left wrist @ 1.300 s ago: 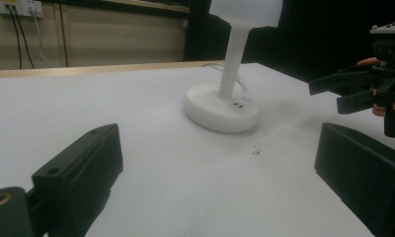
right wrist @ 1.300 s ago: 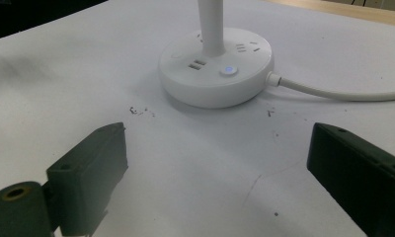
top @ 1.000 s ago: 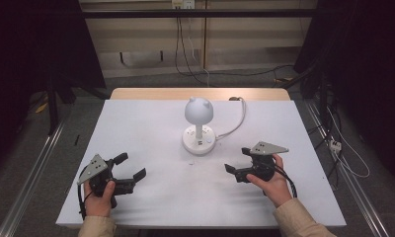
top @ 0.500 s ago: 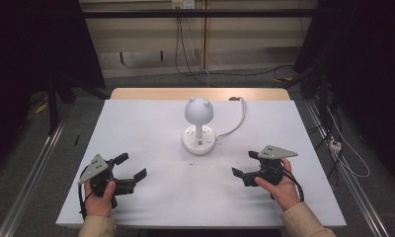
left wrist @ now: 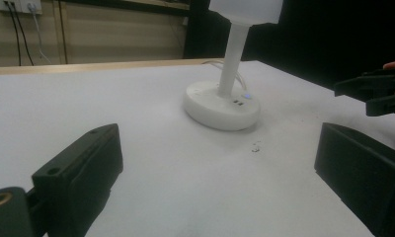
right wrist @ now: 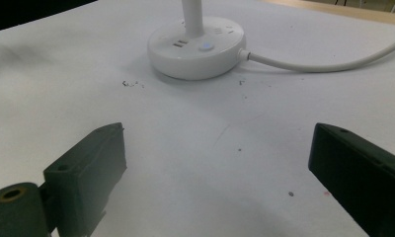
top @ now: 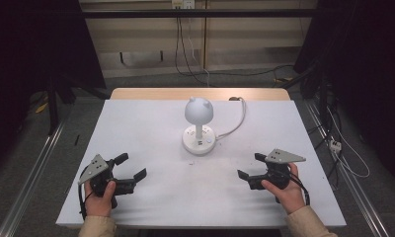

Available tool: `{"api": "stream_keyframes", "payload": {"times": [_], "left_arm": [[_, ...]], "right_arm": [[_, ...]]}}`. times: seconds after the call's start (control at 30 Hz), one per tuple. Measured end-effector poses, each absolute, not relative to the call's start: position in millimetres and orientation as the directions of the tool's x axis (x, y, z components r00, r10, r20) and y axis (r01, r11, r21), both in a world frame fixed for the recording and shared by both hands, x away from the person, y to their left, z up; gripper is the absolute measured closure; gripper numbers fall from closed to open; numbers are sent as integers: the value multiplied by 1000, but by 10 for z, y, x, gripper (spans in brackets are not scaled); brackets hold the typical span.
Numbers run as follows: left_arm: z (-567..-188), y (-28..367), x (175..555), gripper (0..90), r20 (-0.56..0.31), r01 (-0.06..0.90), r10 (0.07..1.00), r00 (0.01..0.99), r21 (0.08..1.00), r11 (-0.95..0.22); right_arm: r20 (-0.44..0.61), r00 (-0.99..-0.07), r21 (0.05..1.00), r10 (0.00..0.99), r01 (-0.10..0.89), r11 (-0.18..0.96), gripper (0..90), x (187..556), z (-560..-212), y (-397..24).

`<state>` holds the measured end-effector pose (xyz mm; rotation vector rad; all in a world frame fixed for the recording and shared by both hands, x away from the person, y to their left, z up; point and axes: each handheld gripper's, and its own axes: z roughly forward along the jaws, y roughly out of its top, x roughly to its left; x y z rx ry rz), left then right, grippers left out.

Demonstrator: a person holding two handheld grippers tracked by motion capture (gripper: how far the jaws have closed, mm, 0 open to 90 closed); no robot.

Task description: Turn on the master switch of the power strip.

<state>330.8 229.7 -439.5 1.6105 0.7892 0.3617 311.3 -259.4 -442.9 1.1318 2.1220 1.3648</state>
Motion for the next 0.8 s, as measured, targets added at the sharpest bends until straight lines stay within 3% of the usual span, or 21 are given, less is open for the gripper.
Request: {"api": "stream_keyframes", "payload": {"times": [0.8], "left_arm": [[-4426,2281,3333,42,-203,309,672,712,950,-40]], "right_arm": [[152,-584,872,798,459,170,69,2925,-4506,-2834]]}}
